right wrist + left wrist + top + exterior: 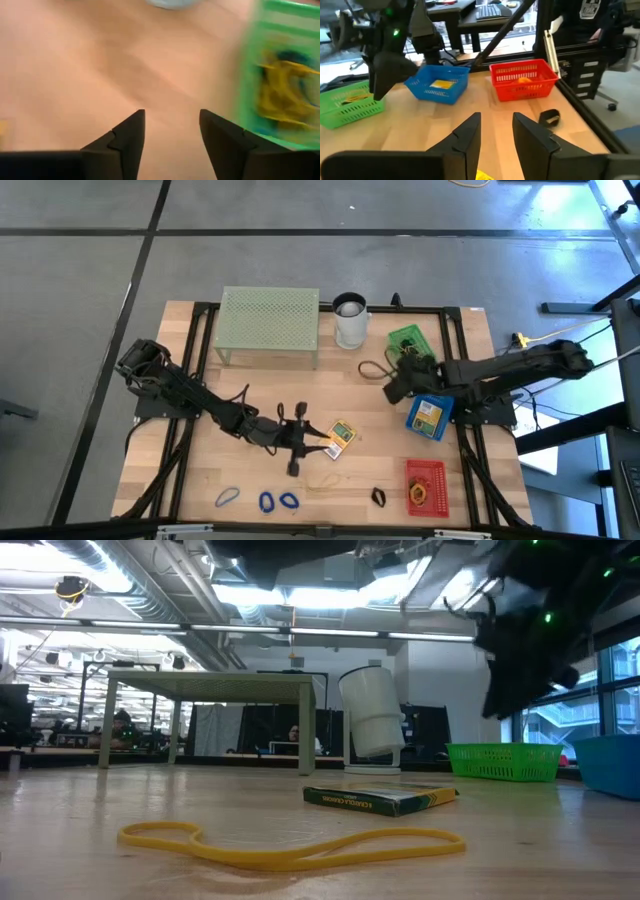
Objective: Pick & Place Office Desk Supplies
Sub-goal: Put the yellow crayon box into the blue bin
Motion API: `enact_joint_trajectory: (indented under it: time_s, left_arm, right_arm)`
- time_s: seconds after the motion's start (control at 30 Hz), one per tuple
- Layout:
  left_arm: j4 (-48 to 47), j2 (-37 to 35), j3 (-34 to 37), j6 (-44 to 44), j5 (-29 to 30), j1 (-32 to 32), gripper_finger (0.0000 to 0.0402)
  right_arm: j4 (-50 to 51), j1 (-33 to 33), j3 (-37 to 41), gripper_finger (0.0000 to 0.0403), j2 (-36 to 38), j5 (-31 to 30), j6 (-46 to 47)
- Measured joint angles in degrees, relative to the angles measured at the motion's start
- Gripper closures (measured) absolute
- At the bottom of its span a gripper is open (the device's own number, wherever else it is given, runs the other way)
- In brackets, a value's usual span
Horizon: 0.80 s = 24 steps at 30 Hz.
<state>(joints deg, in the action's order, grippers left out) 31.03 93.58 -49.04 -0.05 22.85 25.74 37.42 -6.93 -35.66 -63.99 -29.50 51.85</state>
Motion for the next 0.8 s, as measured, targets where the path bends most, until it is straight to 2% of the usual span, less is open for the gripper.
enact_joint_trajectory:
  time_s: [0.13, 0.37, 0.63, 0.73, 0.8]
  left_arm:
    - [-1.68, 0.0, 0.0, -4.16, -0.37, 0.71, 0.028]
    - [-14.05, 0.02, 0.0, -8.23, 2.04, 3.81, 0.0265]
    - [-12.79, 4.32, -0.01, -3.42, 1.03, 5.82, 0.0265]
    - [-12.63, 7.83, 0.0, -2.27, -0.14, 6.05, 0.0264]
    - [-12.93, 9.82, 0.0, -1.94, 1.17, 6.03, 0.0265]
  right_arm:
    - [-8.95, -6.98, 0.0, 0.0233, 0.0, 0.17, -2.48]
    - [-17.16, -15.5, 0.0, 0.0252, 0.0, 0.09, -4.76]
    - [-23.15, -20.04, 0.0, 0.0259, -1.4, -7.14, -4.37]
    - [-24.85, -20.2, 0.0, 0.0259, -3.08, -7.49, -4.54]
    - [-25.33, -20.18, 0.0, 0.0259, -4.28, -7.3, -4.54]
